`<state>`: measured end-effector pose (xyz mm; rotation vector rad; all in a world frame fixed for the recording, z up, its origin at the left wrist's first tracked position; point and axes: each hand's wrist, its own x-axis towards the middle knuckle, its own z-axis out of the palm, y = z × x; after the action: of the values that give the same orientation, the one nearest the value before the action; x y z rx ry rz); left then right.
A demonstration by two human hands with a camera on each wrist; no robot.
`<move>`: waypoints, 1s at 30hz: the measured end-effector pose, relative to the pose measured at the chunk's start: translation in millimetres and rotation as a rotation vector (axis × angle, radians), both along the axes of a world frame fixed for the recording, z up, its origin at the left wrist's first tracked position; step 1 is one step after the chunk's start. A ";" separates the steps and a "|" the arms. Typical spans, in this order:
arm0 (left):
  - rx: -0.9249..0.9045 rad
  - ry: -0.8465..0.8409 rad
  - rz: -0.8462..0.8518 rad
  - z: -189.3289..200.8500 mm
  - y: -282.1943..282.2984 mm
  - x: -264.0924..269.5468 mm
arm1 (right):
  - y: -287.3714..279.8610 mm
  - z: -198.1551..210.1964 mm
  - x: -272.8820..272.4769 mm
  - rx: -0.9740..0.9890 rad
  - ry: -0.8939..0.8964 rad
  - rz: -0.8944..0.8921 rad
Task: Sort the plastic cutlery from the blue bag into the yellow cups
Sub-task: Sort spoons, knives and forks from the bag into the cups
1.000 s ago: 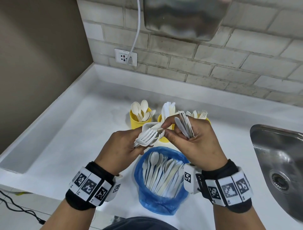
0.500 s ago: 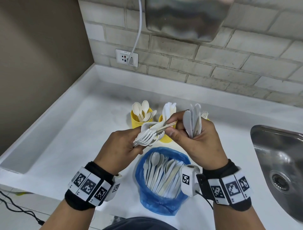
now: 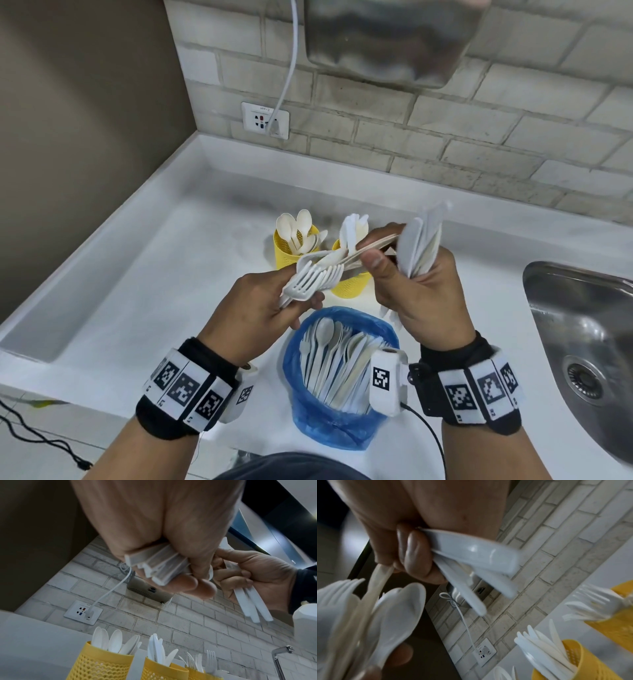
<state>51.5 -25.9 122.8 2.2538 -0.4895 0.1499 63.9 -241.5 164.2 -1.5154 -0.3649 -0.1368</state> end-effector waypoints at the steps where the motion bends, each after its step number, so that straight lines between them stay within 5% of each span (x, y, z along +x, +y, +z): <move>1: -0.002 0.013 0.014 0.6 0.0 -0.1 | -1.9 -2.9 2.3 0.050 0.037 -0.021; 17: -0.370 0.381 -0.048 18.2 -16.0 -10.2 | -15.2 -7.4 17.3 0.781 0.277 -0.204; 24: -0.509 0.579 -0.025 23.5 -22.3 -13.7 | -8.3 5.0 18.2 0.711 0.169 -0.367; 30: -0.587 0.583 0.031 18.8 -23.8 -10.5 | -1.5 6.5 11.0 0.303 0.000 -0.354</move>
<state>41.1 -49.8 141.6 1.6213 -0.0740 -0.3082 74.8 -243.1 170.8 -1.2666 -0.0667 -0.4515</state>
